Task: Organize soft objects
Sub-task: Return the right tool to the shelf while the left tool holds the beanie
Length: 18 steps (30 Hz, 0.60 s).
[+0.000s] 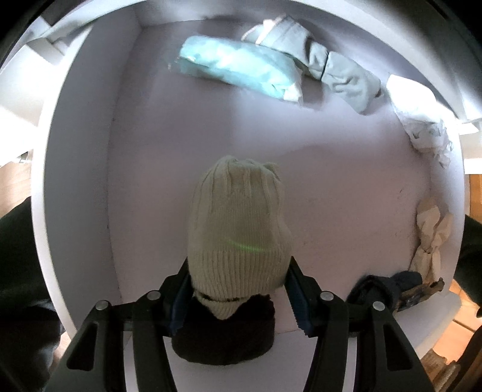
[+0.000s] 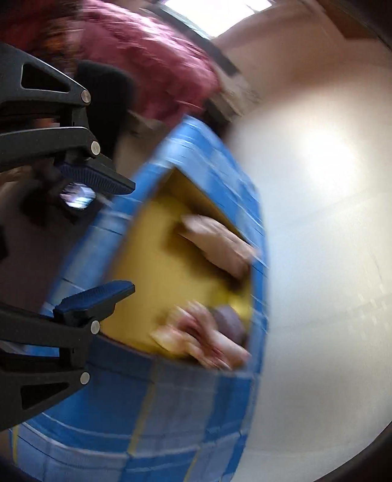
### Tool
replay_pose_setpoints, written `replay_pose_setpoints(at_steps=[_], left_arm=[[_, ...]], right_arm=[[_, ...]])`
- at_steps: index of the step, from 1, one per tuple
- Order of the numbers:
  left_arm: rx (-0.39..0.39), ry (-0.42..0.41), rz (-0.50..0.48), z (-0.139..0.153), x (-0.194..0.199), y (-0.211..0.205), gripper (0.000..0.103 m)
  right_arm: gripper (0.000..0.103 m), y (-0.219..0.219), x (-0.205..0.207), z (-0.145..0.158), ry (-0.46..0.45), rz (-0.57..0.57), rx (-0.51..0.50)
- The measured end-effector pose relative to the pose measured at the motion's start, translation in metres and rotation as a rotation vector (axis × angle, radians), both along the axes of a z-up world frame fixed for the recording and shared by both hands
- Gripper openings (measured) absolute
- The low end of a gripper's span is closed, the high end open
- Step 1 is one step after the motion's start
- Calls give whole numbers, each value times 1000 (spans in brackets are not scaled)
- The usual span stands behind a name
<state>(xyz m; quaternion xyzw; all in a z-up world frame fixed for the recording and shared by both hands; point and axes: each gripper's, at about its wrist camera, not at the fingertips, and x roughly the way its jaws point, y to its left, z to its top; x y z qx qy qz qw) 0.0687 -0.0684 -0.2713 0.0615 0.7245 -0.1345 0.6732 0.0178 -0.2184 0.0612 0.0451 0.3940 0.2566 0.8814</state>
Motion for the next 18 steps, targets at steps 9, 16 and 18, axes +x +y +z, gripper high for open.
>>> replay_pose_setpoints(at_steps=[9,16,18], left_arm=[[-23,-37,50,15,-3,13,57],[-73,-79,87,34,-6,23,57],[-88,-91,86,39,-10,27,57]], right_arm=[[60,75,-7,-162,489,215,-323],[60,48,8,-271,818,-30,-418],[60,43,8,-285,843,-63,-409]])
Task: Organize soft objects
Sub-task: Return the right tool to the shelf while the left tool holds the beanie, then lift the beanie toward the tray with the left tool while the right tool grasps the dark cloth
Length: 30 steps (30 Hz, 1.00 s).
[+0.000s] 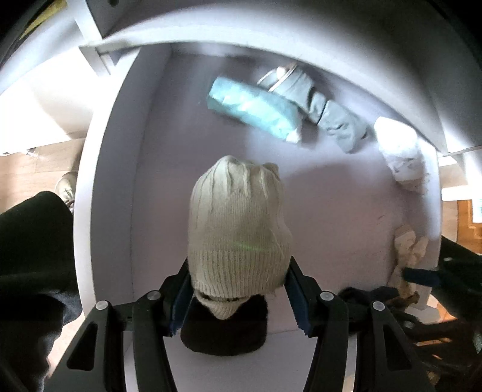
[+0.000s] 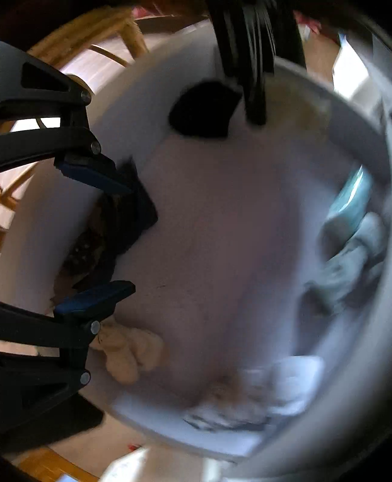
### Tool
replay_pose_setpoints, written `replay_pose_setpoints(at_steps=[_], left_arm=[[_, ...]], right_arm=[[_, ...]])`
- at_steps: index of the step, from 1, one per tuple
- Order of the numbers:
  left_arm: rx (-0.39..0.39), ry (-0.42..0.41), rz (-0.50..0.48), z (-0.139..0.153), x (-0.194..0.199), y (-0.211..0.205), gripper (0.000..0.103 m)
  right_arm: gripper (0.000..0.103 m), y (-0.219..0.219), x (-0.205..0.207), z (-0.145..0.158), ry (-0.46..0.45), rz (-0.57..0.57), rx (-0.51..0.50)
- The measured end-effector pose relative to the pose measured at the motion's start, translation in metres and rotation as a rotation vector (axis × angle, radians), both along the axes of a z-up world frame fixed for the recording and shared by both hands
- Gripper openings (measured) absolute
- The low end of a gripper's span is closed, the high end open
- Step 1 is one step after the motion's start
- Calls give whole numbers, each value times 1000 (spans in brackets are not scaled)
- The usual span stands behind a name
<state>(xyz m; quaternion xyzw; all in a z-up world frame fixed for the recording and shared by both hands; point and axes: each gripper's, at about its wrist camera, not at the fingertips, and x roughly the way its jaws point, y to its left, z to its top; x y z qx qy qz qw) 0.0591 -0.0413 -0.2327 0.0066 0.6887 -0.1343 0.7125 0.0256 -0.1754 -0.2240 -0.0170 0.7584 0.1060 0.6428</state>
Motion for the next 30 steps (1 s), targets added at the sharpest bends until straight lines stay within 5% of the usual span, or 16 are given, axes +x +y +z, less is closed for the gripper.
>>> replay_pose_setpoints(at_steps=[5,30], left_arm=[[-26,-17,-10,9,-1,3,57],[-167,-164,-139,97,-19,-14,57]], right_arm=[[75,0,-9,-25,53,33,3],[78,19,10,-70,164,52,-16]])
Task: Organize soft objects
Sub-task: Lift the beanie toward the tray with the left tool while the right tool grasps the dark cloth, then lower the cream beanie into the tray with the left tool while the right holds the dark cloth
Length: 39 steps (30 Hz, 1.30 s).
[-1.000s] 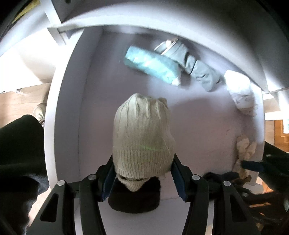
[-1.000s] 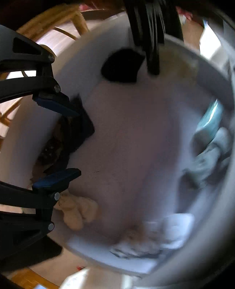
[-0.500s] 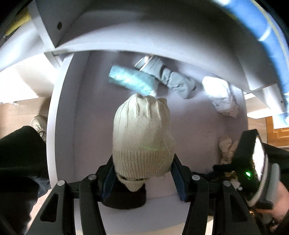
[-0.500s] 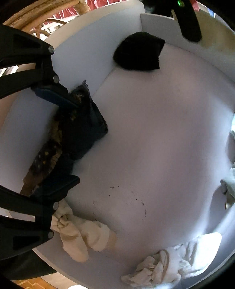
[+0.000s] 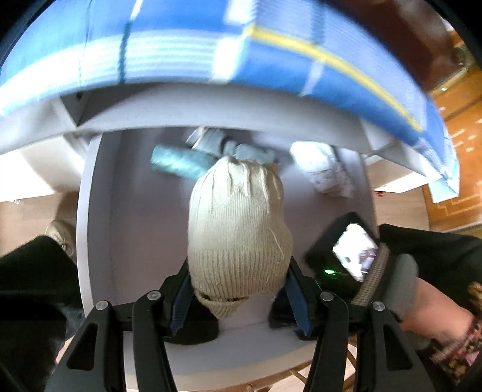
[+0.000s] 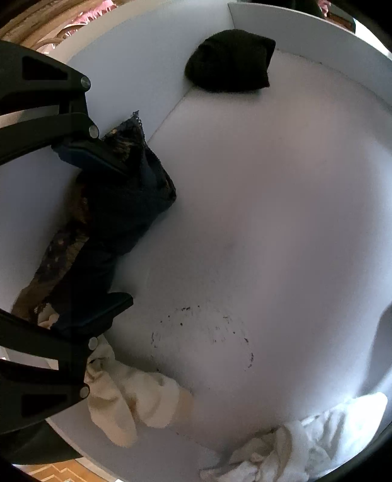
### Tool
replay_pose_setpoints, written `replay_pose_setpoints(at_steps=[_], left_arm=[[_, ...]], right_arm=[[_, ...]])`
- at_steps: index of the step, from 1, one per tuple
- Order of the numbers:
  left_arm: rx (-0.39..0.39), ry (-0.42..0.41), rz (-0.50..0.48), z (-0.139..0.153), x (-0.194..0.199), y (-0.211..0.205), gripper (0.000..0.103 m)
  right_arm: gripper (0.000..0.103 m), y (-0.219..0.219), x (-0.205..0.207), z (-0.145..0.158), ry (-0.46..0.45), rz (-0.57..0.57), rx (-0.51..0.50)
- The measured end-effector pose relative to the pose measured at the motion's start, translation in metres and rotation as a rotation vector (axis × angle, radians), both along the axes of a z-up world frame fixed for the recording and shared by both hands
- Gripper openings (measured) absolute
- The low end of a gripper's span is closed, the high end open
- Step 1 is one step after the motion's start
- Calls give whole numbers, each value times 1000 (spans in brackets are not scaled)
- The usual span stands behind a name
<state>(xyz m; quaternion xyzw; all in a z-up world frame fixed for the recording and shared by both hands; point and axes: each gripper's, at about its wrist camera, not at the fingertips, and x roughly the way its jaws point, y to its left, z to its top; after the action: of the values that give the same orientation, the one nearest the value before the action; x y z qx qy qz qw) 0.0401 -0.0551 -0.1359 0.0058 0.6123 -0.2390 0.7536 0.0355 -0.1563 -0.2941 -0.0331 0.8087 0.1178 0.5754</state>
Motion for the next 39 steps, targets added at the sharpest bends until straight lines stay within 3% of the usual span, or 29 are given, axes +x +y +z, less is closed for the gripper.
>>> replay_pose_setpoints(at_steps=[9,16,22,27,31,39], left_arm=[[-70,-79,-102,42,-20,-17,57],[-171,-159,-160,96,-28,-30,57],[-266,-216,-146,147,-8,-38,57],[-295,-270,-141,179,10,-42,57],[-300,-292,-125,192,23,-41,57],[-310,-293,-79,195,28,-21,57]], right_arm=[[73,15,9,7,-63,36,-56],[69,5,22,15,-112,-44,-74],[69,0,30,21,-117,-138,-27],[69,2,33,24,-114,-154,-13],[69,4,20,21,-111,-154,-8],[69,-32,12,36,-126,-206,31]])
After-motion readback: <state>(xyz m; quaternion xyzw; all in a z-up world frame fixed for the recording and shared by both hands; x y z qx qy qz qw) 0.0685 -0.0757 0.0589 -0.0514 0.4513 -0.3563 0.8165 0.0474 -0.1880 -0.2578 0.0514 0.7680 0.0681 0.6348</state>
